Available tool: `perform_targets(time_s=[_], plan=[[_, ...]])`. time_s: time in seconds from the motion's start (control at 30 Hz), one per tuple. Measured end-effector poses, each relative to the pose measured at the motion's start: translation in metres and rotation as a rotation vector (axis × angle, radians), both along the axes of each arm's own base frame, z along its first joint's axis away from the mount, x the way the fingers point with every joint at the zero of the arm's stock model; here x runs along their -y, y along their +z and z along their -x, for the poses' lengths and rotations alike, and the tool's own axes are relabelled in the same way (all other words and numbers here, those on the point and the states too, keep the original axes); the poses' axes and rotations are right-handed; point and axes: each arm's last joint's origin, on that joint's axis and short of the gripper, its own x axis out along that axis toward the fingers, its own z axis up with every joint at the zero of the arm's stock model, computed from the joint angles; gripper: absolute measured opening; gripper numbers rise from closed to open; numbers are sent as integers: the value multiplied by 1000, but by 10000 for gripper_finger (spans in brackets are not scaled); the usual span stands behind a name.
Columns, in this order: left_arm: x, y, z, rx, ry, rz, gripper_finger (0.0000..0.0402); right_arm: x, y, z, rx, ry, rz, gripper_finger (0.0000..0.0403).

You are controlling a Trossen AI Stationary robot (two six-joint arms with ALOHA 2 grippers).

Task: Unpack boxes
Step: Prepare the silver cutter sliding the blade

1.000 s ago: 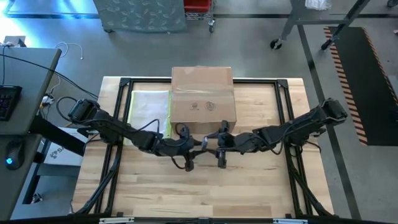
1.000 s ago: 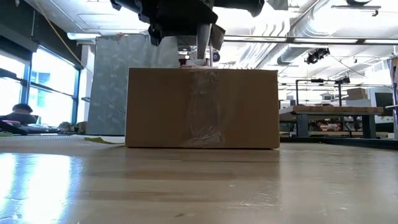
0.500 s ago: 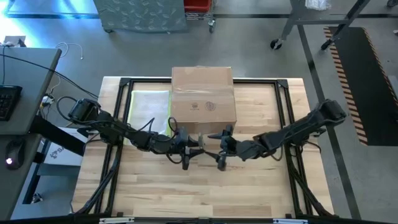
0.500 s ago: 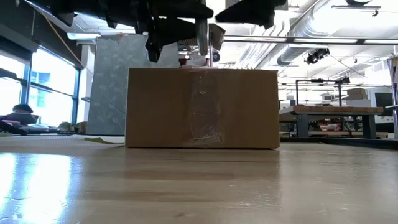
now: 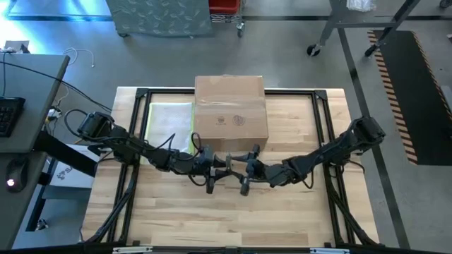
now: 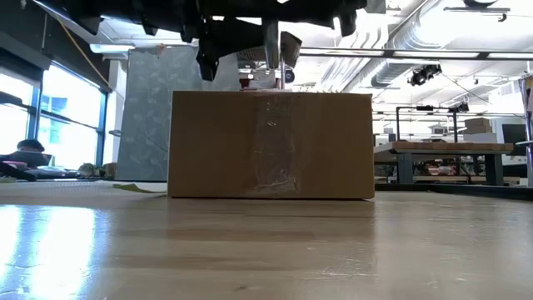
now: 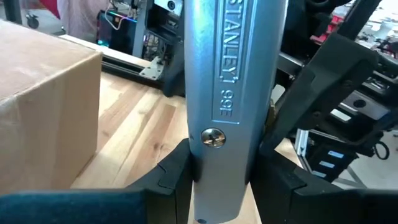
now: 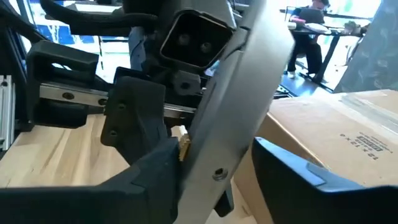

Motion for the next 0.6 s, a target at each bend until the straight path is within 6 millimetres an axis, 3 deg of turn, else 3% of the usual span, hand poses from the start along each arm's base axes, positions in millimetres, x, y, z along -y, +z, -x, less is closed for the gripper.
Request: perform_targets(time_s=[0.2,0.6], plan=[[0,-2,0,-21,-20,-7,106,1,-1,1,-9,-32,-1,127],[0,-10,1,-102,-31,25,106,2,-2,1,1,-84,-26,118]])
